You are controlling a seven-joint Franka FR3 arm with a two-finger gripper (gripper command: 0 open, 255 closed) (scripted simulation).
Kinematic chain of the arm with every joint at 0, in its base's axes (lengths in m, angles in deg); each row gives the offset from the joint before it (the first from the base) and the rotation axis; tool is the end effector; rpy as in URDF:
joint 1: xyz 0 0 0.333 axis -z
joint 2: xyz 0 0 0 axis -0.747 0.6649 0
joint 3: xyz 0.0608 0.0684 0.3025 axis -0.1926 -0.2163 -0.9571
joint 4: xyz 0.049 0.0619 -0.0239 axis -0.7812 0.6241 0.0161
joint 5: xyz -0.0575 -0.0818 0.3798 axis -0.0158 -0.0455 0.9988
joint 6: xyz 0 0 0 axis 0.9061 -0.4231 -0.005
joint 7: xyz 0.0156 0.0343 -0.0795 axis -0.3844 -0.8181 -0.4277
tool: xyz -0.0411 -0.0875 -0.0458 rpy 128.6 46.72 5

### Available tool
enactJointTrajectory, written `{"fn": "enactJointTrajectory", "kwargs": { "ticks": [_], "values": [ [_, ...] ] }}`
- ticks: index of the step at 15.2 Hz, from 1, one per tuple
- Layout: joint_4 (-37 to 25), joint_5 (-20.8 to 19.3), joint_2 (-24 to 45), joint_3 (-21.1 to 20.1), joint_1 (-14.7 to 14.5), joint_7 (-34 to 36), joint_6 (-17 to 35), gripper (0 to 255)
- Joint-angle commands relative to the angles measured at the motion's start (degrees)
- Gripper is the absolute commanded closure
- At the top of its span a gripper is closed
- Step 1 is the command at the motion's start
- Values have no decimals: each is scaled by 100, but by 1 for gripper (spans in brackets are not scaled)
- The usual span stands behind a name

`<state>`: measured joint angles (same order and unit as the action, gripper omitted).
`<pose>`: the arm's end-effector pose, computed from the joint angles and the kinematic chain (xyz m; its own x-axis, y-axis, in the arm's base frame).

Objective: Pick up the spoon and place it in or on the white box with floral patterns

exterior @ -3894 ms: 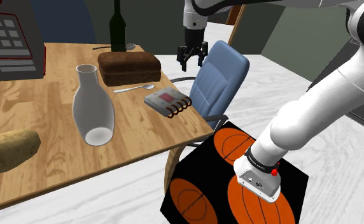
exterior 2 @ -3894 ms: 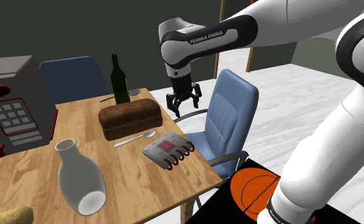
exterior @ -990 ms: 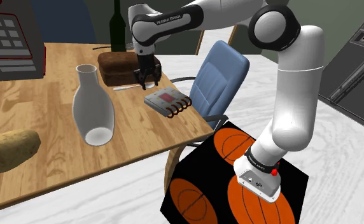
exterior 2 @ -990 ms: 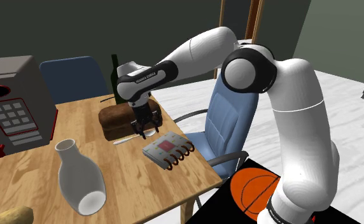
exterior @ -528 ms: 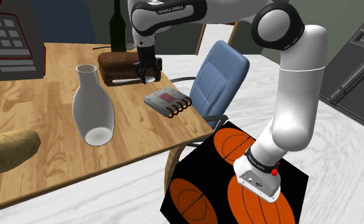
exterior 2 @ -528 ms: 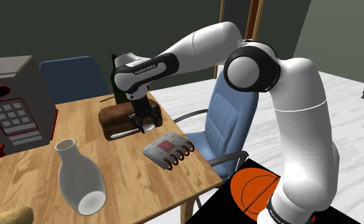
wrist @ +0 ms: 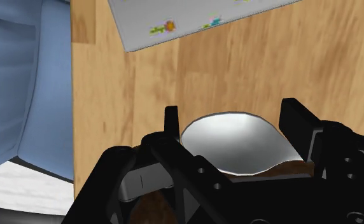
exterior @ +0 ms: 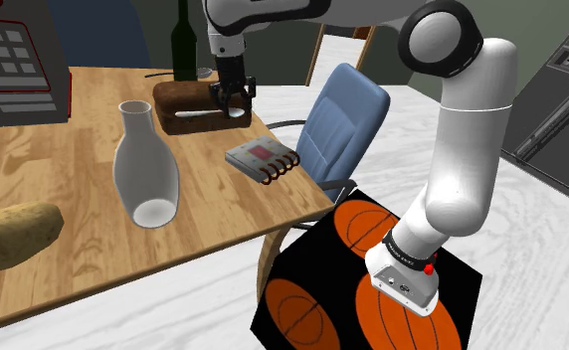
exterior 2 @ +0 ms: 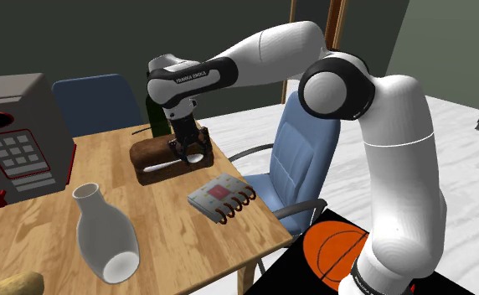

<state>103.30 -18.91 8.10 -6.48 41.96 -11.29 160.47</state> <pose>0.6347 0.1560 0.4152 0.9589 -0.1619 -0.2329 -0.1345 -0.9824 0.1293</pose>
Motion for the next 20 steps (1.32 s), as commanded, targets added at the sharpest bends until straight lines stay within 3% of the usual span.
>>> {"fn": "enactJointTrajectory", "kwargs": {
  "ticks": [1, 7, 13, 20],
  "values": [
    [-140, 5, -16, -3, -6, -5, -158, 255],
    [-488, 12, -48, -9, -19, -22, -537, 255],
    [1667, 219, -1620, -10, 202, -188, 72, 255],
    [3563, 420, -3265, 85, 319, -466, 354, 255]
  ]
}}
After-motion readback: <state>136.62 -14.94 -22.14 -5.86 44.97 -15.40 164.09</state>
